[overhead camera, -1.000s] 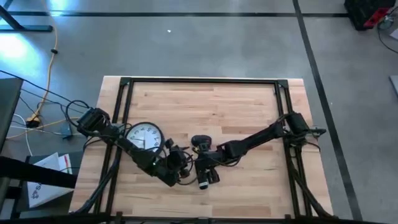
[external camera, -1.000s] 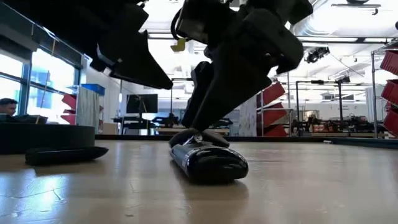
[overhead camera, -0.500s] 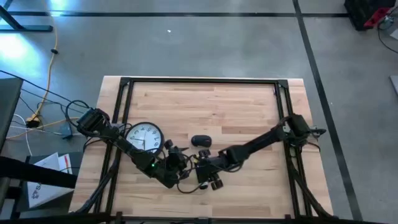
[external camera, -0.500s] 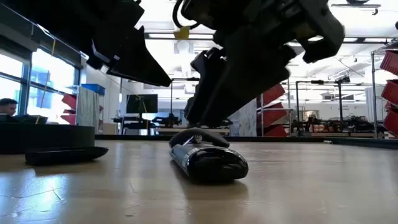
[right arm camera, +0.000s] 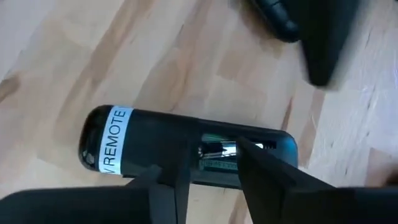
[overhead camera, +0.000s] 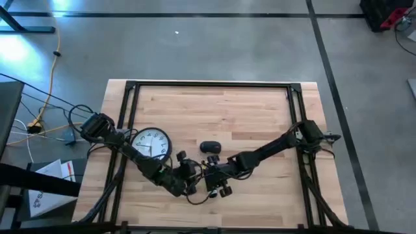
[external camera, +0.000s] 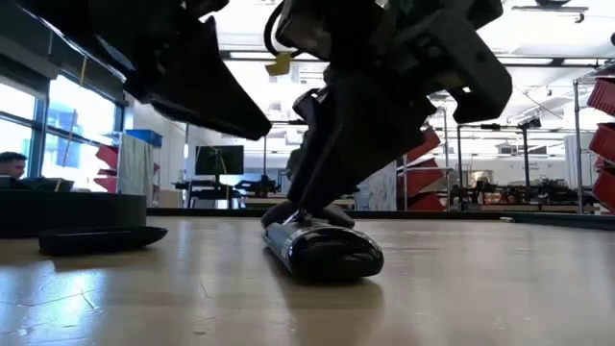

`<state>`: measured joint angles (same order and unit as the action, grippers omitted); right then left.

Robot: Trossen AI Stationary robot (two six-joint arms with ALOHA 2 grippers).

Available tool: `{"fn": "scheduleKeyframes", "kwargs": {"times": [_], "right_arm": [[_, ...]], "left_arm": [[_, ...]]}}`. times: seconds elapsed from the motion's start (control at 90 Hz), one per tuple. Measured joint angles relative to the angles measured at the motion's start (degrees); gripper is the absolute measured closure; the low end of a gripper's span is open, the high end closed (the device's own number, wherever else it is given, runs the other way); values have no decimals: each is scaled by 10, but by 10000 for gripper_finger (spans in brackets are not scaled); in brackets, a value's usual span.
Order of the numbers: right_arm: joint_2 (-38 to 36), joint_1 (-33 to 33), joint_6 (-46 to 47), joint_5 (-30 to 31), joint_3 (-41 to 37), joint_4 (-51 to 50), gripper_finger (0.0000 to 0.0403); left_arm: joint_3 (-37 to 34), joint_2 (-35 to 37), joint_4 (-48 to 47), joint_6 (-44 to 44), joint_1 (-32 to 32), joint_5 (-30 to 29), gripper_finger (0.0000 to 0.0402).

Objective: Insert battery
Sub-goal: Insert the left silver battery into the black remote

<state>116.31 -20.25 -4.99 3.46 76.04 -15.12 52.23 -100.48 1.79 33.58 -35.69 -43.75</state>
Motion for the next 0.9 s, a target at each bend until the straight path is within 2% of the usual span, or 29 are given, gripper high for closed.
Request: {"fn": "scheduleKeyframes", "kwargs": {"times": [0.267,0.489,0.9], "right_arm": [[0,0,0,0,0,-7,306],[0,4,11,-1,0,-4,306],[0,4,5,-5,0,0,306]], "left_arm": [[0,-21,11,95,-72,-34,245],[0,-113,101,83,-48,-29,245],[0,-137,119,79,-20,-18,245]]}}
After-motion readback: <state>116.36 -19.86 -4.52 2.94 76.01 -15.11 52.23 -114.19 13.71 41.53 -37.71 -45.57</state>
